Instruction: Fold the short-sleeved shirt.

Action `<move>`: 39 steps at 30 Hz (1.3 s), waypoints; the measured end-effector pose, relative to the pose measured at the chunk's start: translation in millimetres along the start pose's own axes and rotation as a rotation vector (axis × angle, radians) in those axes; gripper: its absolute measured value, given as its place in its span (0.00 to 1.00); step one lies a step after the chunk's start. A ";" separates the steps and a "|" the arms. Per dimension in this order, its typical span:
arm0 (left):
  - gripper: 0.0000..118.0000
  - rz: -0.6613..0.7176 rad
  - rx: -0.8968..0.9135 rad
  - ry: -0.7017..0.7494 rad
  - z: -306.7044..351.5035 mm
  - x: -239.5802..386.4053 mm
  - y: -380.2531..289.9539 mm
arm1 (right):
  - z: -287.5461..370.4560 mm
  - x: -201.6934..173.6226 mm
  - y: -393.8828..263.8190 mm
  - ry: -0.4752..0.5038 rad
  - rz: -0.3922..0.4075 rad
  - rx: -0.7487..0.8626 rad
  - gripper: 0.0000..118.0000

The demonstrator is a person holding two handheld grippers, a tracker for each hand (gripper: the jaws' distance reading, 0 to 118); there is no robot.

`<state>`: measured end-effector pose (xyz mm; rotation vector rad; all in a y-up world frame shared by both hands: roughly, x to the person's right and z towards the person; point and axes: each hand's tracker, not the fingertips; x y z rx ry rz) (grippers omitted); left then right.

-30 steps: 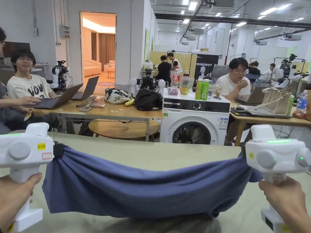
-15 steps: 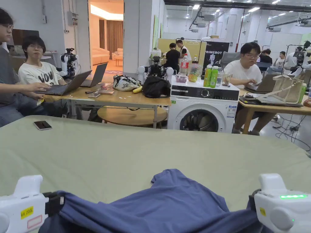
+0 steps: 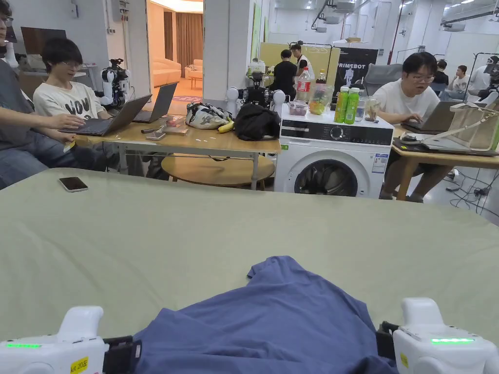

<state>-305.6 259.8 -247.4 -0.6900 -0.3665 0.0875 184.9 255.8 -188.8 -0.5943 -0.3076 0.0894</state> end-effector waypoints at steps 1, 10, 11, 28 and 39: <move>0.41 -0.016 0.038 0.004 3.3 6.7 2.6 | 3.1 -3.3 3.7 -0.004 -0.003 0.030 0.50; 0.41 -0.123 0.275 -0.005 1.6 78.6 14.9 | 32.0 -48.3 20.4 0.047 -0.085 0.295 0.47; 0.41 -0.128 0.285 0.002 -1.1 85.3 14.9 | 33.2 -54.2 21.6 0.045 -0.081 0.304 0.39; 0.00 0.046 0.151 0.095 6.6 23.8 45.4 | 15.8 -91.6 27.7 0.121 -0.111 0.267 0.00; 0.14 0.326 -0.174 0.102 -15.2 -96.0 57.7 | -6.2 -105.6 18.8 0.145 -0.067 0.186 0.00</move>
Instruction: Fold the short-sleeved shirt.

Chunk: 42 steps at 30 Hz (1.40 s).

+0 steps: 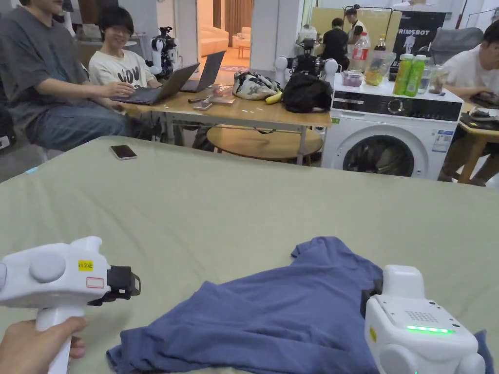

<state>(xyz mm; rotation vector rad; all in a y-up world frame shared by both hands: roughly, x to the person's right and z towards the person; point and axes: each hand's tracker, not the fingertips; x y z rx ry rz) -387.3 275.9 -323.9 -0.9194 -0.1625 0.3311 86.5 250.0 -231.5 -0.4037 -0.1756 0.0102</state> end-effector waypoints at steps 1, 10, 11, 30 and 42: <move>0.29 0.009 -0.026 0.015 -4.8 -0.8 -1.9 | -1.4 0.1 -1.0 0.003 0.000 -0.006 0.00; 0.52 0.005 -0.259 0.076 -50.0 13.6 -45.8 | -4.0 -0.2 -9.0 -0.001 0.024 -0.043 0.00; 0.52 -0.030 -0.269 0.119 -55.1 17.9 -53.7 | -4.1 0.1 -10.1 -0.002 0.025 -0.045 0.00; 0.00 -0.022 -0.016 -0.007 -25.2 4.8 -44.9 | -44.7 40.3 20.2 -0.002 0.035 -0.102 0.00; 0.00 -0.019 -0.001 0.013 -33.2 4.9 -38.8 | -219.9 66.8 80.5 0.083 0.093 -0.418 0.51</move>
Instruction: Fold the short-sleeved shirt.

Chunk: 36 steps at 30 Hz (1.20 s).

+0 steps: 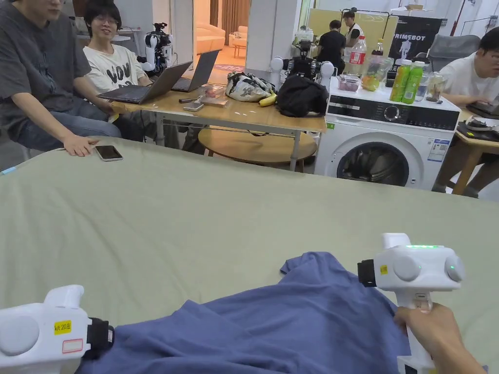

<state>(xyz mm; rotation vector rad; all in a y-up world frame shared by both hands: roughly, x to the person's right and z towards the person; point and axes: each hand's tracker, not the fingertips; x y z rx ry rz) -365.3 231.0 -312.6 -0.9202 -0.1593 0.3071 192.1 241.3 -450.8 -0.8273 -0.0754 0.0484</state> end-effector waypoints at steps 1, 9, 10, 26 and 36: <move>0.00 -0.001 -0.002 0.004 -1.4 -0.6 -1.6 | -13.3 -0.2 4.7 0.002 0.012 -0.014 0.51; 0.00 0.040 -0.015 -0.007 -7.0 -6.3 -4.0 | -87.7 -5.5 -1.1 0.044 0.027 -0.183 0.52; 0.00 0.039 -0.014 -0.010 -6.9 -6.1 -2.9 | -81.1 -6.0 -0.4 0.031 0.002 -0.124 0.50; 0.00 -0.036 0.092 -0.088 20.4 14.6 34.5 | 48.6 14.7 18.3 -0.011 -0.010 0.183 0.00; 0.00 -0.192 0.240 -0.146 68.5 83.7 106.7 | 175.1 56.6 29.6 -0.103 -0.099 0.373 0.00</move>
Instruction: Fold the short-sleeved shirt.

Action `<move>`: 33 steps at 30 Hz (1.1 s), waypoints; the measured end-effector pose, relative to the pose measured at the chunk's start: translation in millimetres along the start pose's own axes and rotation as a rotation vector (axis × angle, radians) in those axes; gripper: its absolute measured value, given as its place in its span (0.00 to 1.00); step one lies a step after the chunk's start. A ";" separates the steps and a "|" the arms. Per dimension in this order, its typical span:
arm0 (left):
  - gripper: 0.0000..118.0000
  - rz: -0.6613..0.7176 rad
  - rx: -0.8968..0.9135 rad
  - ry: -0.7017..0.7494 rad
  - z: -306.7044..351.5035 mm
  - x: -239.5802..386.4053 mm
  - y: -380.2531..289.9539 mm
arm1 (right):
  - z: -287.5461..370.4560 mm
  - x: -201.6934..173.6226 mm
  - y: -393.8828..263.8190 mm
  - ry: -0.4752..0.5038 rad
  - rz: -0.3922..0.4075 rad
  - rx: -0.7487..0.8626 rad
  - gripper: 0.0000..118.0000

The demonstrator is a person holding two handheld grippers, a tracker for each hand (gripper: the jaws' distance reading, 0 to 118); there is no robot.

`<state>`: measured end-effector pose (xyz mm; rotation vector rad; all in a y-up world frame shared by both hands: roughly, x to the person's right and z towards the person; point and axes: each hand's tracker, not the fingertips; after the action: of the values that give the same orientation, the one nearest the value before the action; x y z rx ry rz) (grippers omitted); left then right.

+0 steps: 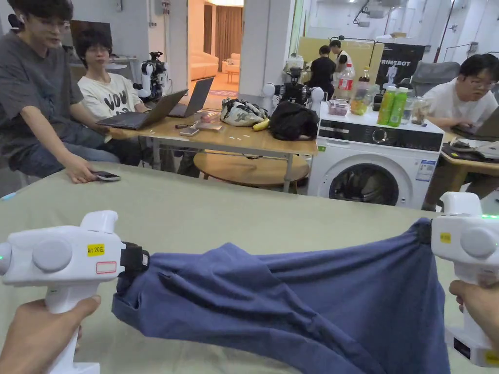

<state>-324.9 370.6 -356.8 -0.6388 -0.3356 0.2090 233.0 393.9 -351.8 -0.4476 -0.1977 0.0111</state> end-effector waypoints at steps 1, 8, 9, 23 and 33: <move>0.00 0.000 0.015 -0.009 1.9 4.5 12.7 | 8.1 5.8 7.5 0.002 -0.005 0.009 0.00; 0.00 -0.056 0.111 -0.084 11.7 33.9 101.5 | 53.7 32.9 61.6 -0.056 -0.028 0.127 0.00; 0.00 -0.049 0.119 -0.103 12.6 36.6 111.9 | 58.5 34.7 68.1 -0.064 -0.025 0.143 0.00; 0.00 -0.166 0.206 -0.060 9.7 83.9 206.0 | 85.1 52.9 153.2 -0.134 -0.041 0.290 0.00; 0.00 -0.215 0.196 -0.002 -23.8 82.9 234.6 | 54.4 49.8 170.3 -0.157 -0.015 0.281 0.00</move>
<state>-260.0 565.9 -498.7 -0.4052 -0.3778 0.0357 277.0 573.5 -367.8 -0.1650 -0.3488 0.0588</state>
